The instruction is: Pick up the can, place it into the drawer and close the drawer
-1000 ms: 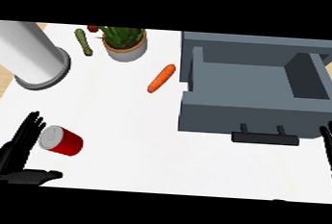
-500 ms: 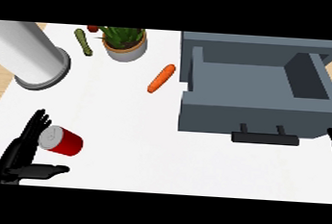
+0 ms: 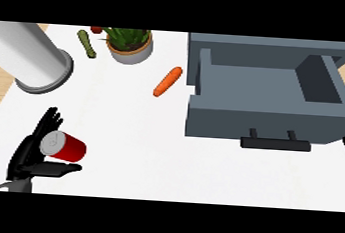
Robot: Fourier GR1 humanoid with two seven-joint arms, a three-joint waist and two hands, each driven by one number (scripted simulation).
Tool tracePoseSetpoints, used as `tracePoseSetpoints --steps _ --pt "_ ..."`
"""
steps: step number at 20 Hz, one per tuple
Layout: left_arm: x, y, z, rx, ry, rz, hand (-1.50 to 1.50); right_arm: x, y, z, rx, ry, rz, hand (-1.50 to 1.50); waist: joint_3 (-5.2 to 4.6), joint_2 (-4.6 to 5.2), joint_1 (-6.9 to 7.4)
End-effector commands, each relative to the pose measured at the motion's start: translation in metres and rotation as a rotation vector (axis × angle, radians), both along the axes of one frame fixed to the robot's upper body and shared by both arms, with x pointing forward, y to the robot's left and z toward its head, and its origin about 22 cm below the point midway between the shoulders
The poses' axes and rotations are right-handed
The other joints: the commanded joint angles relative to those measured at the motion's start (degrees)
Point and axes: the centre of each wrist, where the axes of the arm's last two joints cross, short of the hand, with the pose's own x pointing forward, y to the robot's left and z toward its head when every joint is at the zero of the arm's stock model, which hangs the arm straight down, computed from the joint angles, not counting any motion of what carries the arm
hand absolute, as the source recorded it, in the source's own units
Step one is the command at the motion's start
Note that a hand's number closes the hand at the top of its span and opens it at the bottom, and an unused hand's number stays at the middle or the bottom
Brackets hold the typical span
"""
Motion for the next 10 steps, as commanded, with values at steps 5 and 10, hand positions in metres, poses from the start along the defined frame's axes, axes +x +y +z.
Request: tracePoseSetpoints --steps 5,10 --pt "0.026 -0.025 -0.003 -0.001 0.0 -0.032 -1.5 -0.006 -0.022 -0.001 0.021 0.003 0.0 -1.5 -0.02 0.04 -0.25" --pt "0.03 -0.036 -0.001 -0.036 -0.024 -0.046 -1.5 -0.002 0.0 0.005 0.007 -0.006 0.009 -1.5 -0.01 0.0 -0.05"
